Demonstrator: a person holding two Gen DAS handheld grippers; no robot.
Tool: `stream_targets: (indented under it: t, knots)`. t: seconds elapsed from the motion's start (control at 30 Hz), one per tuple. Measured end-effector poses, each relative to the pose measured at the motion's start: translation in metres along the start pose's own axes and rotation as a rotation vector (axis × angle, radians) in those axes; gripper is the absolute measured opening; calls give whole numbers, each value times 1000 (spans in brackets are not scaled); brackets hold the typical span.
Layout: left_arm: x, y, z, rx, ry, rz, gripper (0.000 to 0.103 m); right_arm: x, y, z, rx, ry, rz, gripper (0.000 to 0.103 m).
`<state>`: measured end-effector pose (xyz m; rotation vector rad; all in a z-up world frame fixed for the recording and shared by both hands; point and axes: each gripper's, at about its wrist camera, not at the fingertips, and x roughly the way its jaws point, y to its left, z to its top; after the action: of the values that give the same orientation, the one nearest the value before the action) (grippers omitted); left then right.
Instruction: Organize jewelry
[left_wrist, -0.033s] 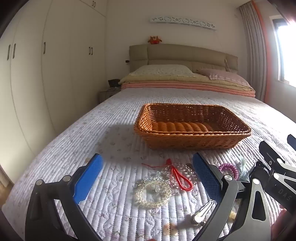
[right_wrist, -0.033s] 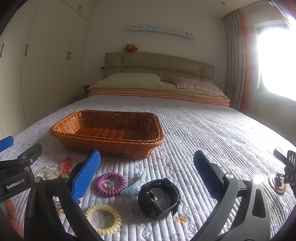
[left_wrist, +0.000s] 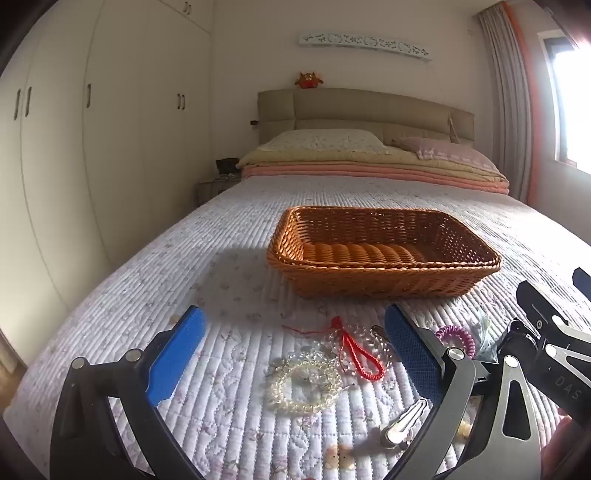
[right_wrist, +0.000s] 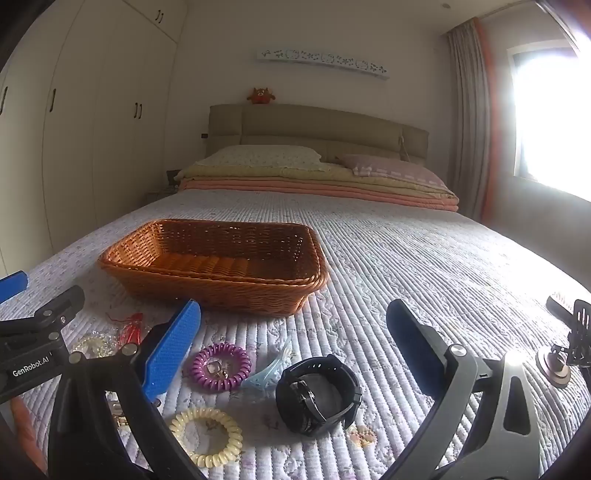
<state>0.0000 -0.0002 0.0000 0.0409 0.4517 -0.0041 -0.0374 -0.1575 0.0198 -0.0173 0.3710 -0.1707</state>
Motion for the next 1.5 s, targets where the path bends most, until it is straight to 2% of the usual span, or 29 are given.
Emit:
stream_targets:
  t: [0.17,0.4,0.67,1.0,1.17,1.5]
  knots:
    - [3,-4,4,-3,2,8,95,-1,0,1,3,0,1,97]
    - [-10,3,0,-28,-61,-3,94,0,2,2,2,-1,2,97]
    - [3,4,-3,-49,-24,-20,94,-1,-1,1,18,13,7,97]
    - [-1,11,-12,-87,-61,-21,94,5,-5,1,32,24,17,97]
    - [-6,8,-12,-73,-88,-8,95,5,-6,1,40,22,20,97]
    - [-5,8,-12,-86,-75,-11,95,5,-6,1,40,23,27,97]
